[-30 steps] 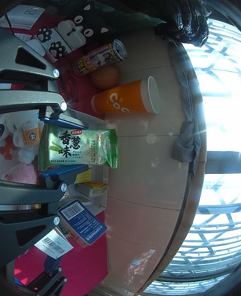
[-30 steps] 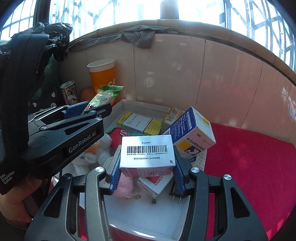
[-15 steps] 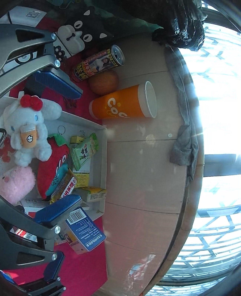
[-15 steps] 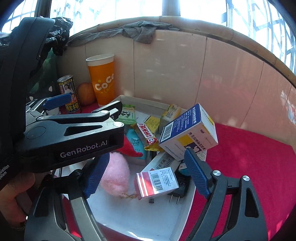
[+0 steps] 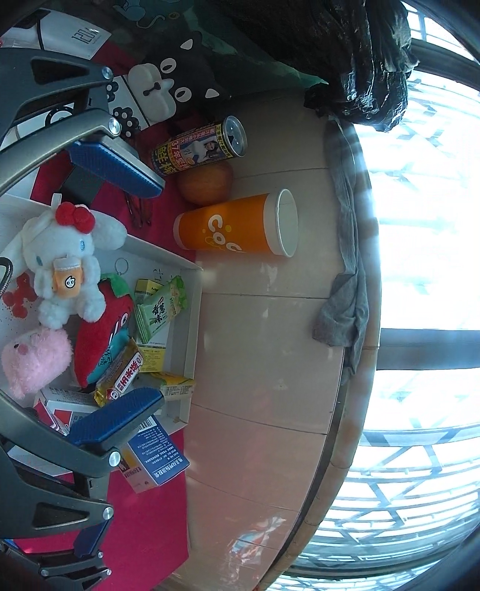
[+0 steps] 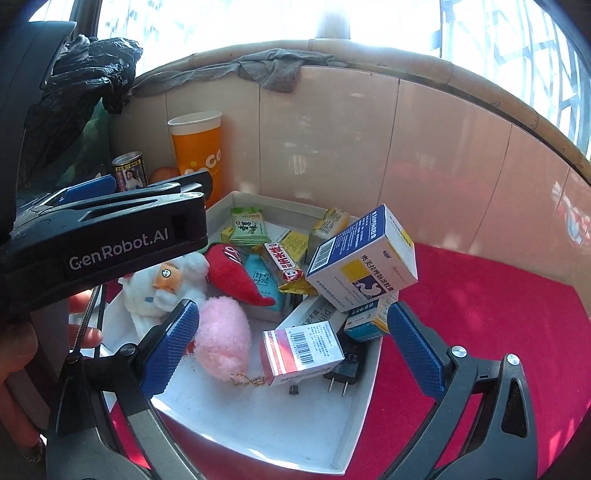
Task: Organize objects
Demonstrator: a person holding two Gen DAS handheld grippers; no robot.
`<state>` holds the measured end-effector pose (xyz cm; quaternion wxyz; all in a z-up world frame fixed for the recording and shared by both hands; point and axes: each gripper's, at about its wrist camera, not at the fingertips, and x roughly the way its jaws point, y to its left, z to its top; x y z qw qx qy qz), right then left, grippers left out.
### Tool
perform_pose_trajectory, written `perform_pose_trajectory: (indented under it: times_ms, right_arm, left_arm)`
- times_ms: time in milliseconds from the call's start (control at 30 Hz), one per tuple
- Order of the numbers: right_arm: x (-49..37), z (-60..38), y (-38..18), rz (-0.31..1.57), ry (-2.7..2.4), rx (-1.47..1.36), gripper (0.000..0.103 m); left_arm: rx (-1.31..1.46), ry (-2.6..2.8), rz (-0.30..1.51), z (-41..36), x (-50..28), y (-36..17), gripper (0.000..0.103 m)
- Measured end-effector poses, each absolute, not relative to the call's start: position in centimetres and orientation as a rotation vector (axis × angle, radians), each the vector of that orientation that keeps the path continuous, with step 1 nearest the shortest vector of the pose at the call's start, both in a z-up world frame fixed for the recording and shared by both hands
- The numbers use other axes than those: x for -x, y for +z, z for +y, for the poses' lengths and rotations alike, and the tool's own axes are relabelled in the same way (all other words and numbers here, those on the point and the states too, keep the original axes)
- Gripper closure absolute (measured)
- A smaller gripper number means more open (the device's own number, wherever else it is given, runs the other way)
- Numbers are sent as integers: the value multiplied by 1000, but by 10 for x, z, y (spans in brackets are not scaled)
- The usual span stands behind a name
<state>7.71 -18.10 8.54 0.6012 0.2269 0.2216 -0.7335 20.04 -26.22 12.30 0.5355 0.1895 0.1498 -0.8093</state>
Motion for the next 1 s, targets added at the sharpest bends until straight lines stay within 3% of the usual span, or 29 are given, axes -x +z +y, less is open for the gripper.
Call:
perform_pose_trajectory:
  times_ms: [600, 1000]
  right_arm:
    - [-74, -149, 101, 447, -1801, -474, 0]
    - [-60, -113, 118, 332, -1898, -475, 0]
  left_arm:
    - [-370, -1890, 321, -215, -221, 141, 0]
    - [-418, -1772, 421, -191, -226, 138, 0]
